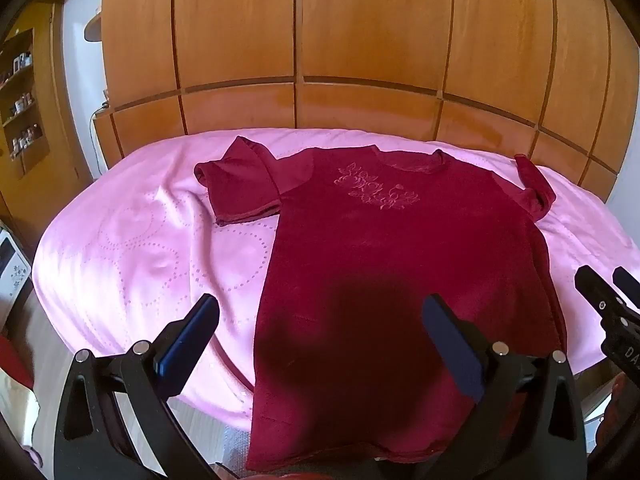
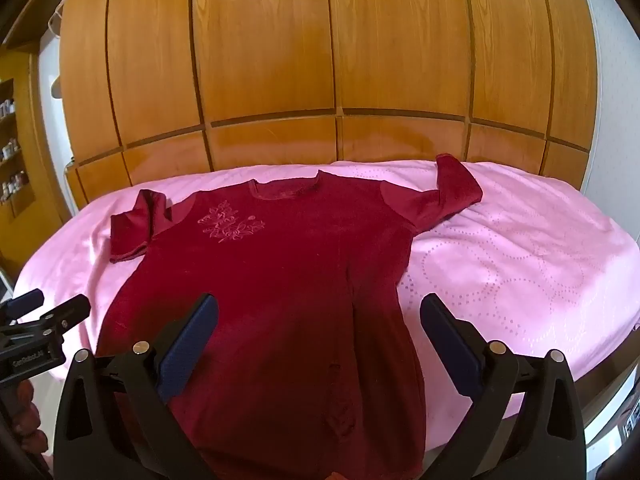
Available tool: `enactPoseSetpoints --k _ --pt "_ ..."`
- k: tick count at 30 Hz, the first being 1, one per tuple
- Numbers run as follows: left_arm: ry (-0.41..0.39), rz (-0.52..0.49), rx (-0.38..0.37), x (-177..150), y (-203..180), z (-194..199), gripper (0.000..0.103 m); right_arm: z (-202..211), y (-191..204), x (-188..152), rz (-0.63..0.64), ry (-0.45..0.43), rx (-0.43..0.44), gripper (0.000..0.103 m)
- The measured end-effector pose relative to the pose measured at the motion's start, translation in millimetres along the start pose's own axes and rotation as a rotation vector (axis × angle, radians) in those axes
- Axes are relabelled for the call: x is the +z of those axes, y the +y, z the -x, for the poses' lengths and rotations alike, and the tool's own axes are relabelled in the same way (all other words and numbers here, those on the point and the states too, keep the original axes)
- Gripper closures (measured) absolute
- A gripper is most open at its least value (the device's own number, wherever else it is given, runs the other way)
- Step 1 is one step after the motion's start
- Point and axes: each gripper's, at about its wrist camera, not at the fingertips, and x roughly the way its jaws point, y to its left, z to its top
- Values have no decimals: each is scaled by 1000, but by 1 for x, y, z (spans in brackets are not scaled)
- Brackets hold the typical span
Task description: Fold small clothes
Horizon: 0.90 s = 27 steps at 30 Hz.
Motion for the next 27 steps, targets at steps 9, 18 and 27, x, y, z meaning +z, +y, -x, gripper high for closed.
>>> enactPoseSetpoints --k 9,18,27 --pt "9 -3 3 -1 1 0 2 3 3 -1 0 2 1 3" --pt "16 -4 7 -6 11 -9 2 3 4 -1 0 3 0 3" --pt "17 -13 27 -10 8 -6 2 3 4 1 0 5 1 3"
